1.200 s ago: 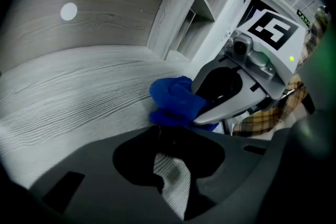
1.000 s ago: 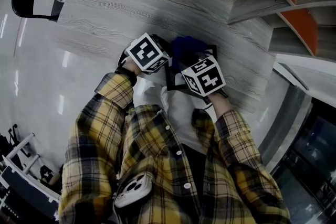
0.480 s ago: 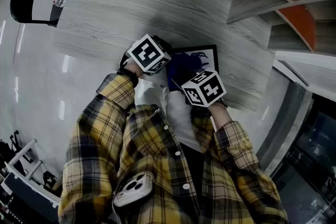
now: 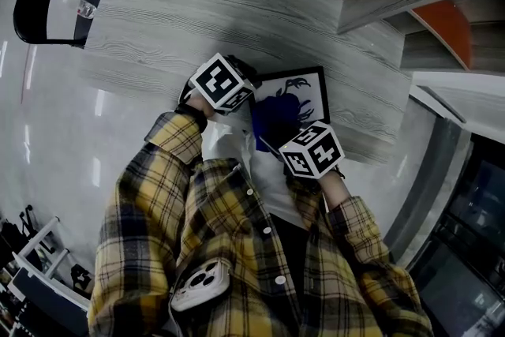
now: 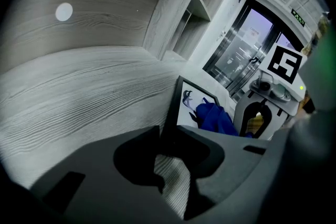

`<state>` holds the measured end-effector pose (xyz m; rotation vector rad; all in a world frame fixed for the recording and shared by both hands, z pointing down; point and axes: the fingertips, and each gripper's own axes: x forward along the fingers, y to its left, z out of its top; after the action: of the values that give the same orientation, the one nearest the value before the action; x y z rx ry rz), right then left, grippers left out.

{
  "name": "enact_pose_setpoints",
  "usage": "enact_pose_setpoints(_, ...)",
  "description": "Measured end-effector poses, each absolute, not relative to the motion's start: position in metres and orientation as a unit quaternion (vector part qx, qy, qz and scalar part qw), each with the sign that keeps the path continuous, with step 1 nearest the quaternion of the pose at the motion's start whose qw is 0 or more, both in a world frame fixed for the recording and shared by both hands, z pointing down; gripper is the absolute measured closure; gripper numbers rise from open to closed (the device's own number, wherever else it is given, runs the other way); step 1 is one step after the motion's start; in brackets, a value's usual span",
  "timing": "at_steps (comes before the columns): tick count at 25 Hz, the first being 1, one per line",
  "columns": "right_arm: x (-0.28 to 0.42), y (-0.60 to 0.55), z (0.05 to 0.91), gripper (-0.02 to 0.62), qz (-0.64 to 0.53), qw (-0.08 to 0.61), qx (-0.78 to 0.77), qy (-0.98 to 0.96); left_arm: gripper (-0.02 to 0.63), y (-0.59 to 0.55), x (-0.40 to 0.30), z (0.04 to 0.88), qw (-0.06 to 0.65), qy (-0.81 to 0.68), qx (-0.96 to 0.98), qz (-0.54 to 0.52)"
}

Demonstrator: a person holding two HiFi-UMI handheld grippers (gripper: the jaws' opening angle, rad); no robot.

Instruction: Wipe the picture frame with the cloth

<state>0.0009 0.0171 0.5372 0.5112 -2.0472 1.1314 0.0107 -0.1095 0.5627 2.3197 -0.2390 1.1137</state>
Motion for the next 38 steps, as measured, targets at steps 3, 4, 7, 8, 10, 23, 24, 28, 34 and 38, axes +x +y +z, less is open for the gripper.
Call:
enact_pose_setpoints(3, 0.004, 0.012, 0.532, 0.543, 0.440, 0.334, 0.224, -0.803, 0.509, -0.109, 0.010, 0.562, 0.279, -0.093, 0.867, 0.403)
enact_pose_setpoints(4, 0.005, 0.010, 0.527, 0.543, 0.441, 0.321, 0.233, -0.805, 0.508, -0.109, 0.010, 0.562, 0.278, -0.096, 0.869, 0.398)
enact_pose_setpoints(7, 0.010, 0.001, 0.504, 0.543, 0.434, 0.281, 0.262, -0.814, 0.508, -0.108, 0.003, 0.562, 0.270, -0.107, 0.871, 0.396)
enact_pose_setpoints(8, 0.013, -0.003, 0.495, 0.543, 0.427, 0.272, 0.272, -0.819, 0.508, -0.108, 0.000, 0.560, 0.266, -0.111, 0.872, 0.396)
enact_pose_setpoints(10, 0.019, -0.009, 0.477, 0.543, 0.407, 0.258, 0.286, -0.828, 0.508, -0.110, -0.005, 0.553, 0.263, -0.119, 0.876, 0.387)
enact_pose_setpoints(23, 0.039, -0.059, 0.339, 0.543, 0.284, 0.107, 0.398, -0.866, 0.546, -0.123, -0.017, 0.371, 0.256, -0.168, 0.941, 0.143)
enact_pose_setpoints(24, 0.040, -0.061, 0.325, 0.543, 0.273, 0.093, 0.406, -0.867, 0.557, -0.121, -0.017, 0.353, 0.251, -0.171, 0.945, 0.125)
enact_pose_setpoints(28, 0.045, -0.063, 0.277, 0.543, 0.234, 0.050, 0.436, -0.868, 0.597, -0.106, -0.014, 0.294, 0.226, -0.171, 0.956, 0.078)
enact_pose_setpoints(34, 0.049, -0.056, 0.234, 0.543, 0.182, 0.016, 0.461, -0.869, 0.601, -0.077, -0.002, 0.248, 0.214, -0.133, 0.966, 0.055)
enact_pose_setpoints(38, 0.052, -0.050, 0.221, 0.543, 0.162, 0.007, 0.469, -0.868, 0.601, -0.071, -0.002, 0.239, 0.198, -0.134, 0.970, 0.048)
